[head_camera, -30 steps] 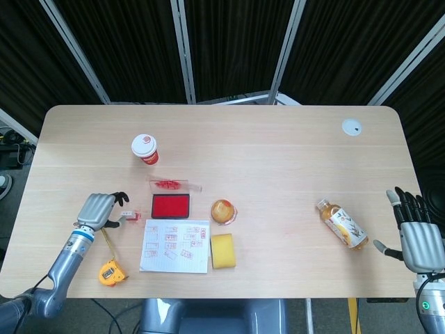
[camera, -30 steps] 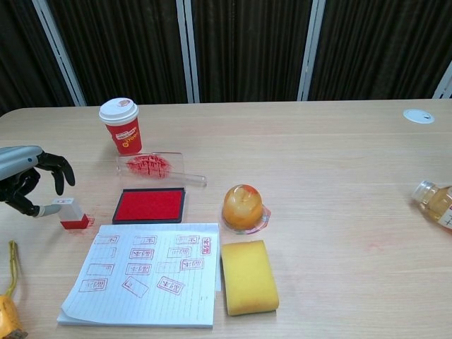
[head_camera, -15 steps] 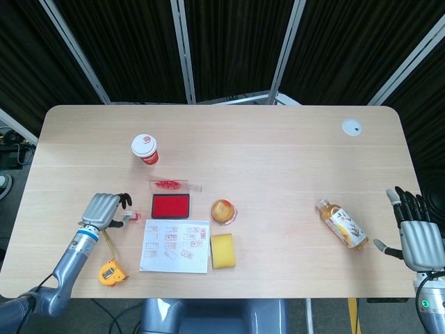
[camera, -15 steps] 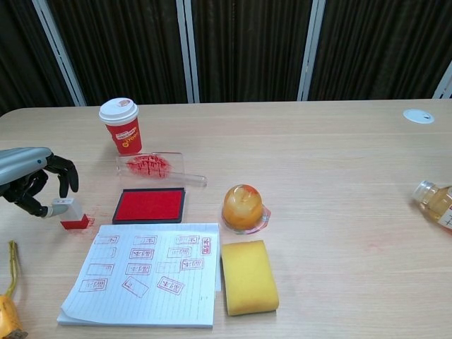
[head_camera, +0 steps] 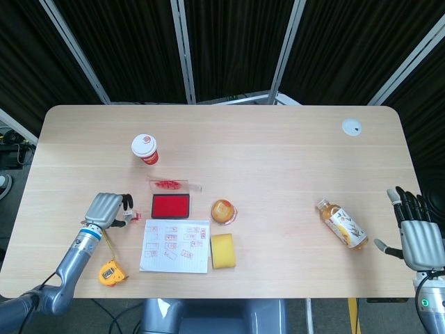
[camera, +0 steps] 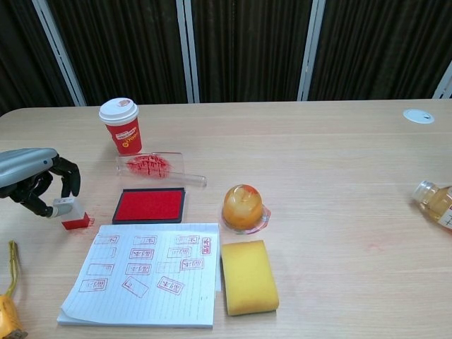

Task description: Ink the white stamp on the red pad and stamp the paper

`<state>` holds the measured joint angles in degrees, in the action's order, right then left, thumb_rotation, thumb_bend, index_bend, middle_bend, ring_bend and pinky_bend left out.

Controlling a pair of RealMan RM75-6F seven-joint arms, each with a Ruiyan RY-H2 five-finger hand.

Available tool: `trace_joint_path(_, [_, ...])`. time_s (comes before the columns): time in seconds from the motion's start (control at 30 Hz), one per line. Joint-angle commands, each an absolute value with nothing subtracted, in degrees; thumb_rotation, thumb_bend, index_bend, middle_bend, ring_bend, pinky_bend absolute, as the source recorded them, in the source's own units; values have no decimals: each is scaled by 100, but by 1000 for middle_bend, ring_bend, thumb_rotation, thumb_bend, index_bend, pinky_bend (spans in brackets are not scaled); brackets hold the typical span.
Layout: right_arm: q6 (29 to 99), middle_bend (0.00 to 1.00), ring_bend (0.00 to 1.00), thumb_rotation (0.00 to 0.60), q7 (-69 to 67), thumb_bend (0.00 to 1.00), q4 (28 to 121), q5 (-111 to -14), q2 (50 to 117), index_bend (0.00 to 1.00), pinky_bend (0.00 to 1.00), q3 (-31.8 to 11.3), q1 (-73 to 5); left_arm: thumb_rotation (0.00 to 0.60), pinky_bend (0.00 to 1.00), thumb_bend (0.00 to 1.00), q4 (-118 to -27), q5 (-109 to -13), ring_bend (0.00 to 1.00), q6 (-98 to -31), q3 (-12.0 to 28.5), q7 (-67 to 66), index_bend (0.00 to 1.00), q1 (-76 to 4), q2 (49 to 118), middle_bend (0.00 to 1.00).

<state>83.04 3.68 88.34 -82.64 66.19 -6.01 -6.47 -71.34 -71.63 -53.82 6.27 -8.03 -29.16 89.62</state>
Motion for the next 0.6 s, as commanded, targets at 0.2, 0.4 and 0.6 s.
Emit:
trace_joint_path(0.2, [8290, 0, 0, 600, 345, 0, 8830, -8246, 6625, 0, 0, -608, -656, 600, 786, 310, -7195, -7091, 747, -5367, 619, -886, 538, -2943, 8933, 545])
trace_joint_path(0.4, [8286, 0, 0, 600, 322, 0, 8833, -8228, 6623, 0, 0, -614, -656, 600, 786, 321, -7253, -7053, 747, -5389, 624, -930, 556, -2960, 8903, 556])
trace_joint_path(0.6, [8304, 0, 0, 600, 326, 0, 8849, -8219, 6613, 0, 0, -622, -650, 600, 786, 321, -7634, -7204, 747, -5498, 694, -621, 564, -2975, 8616, 558])
